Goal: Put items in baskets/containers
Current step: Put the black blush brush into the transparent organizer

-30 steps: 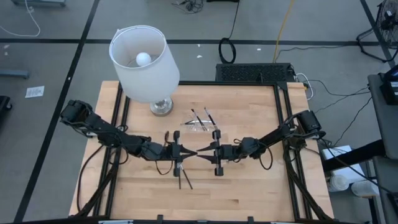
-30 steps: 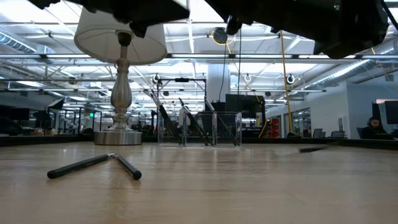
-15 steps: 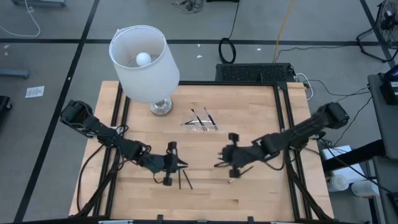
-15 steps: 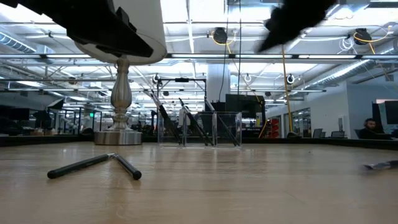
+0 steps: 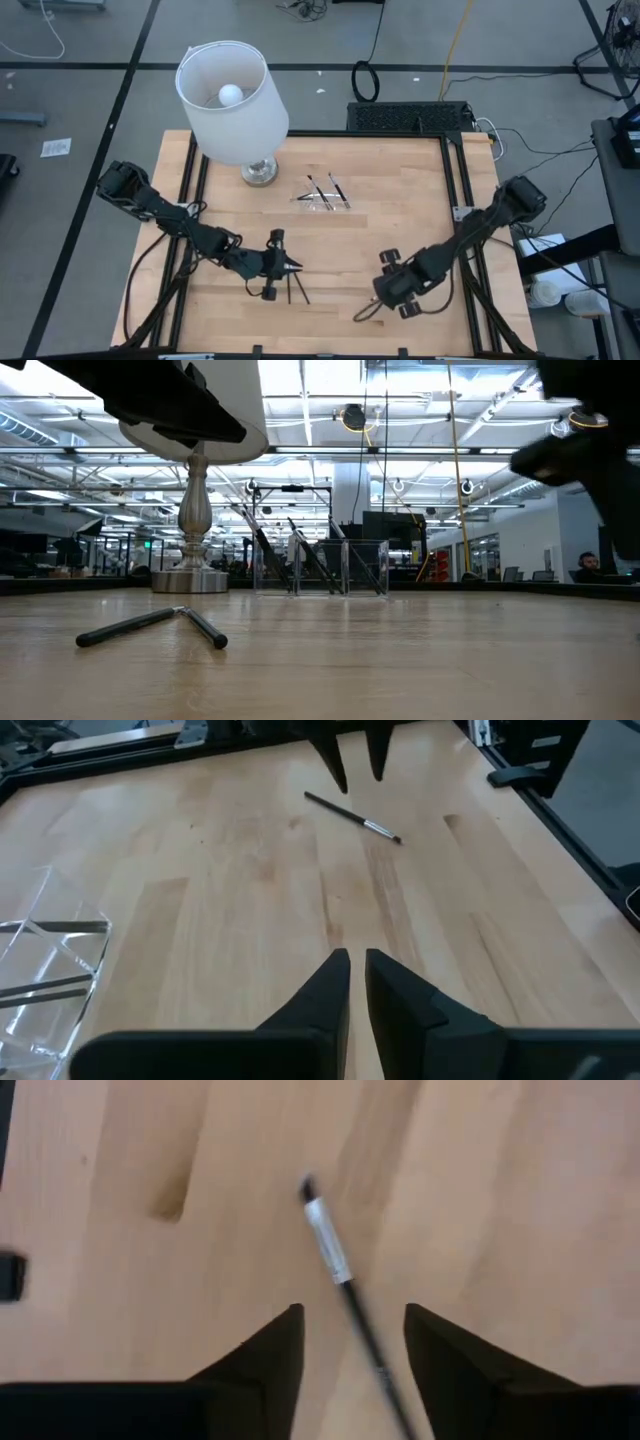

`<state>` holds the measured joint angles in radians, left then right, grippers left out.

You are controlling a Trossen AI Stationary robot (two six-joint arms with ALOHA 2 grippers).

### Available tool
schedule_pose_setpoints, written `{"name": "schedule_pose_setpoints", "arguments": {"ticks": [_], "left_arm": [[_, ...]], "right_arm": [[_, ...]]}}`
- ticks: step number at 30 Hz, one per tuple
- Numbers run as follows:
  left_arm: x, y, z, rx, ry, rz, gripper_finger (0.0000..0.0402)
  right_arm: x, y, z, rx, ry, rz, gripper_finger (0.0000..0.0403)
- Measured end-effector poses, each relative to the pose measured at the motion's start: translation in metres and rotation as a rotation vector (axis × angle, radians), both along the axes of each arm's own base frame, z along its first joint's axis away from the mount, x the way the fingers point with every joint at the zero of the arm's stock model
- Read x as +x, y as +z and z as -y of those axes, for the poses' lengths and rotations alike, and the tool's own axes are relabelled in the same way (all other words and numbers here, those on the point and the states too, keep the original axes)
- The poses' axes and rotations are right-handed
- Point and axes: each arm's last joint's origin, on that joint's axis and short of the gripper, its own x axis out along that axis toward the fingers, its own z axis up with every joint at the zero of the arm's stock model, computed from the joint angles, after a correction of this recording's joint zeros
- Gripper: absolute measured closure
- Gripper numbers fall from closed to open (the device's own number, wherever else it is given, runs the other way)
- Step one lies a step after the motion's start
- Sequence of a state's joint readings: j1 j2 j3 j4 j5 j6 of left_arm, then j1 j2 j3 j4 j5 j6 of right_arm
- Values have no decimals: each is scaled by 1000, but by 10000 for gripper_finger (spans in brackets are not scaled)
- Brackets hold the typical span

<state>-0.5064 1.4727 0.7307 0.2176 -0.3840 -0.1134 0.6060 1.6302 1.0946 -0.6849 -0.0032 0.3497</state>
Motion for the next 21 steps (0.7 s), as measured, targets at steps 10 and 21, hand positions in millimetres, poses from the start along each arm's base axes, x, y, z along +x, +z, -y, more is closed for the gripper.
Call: {"name": "schedule_pose_setpoints", "arguments": {"ticks": [10,21], "left_arm": [[1,0,-3,12,10,-4,355],[1,-1,-3,11,11,-5,355]], "right_arm": [[8,-39,1,-157,107,-93,213],[16,-63,7,-137,146,-204,291]]}}
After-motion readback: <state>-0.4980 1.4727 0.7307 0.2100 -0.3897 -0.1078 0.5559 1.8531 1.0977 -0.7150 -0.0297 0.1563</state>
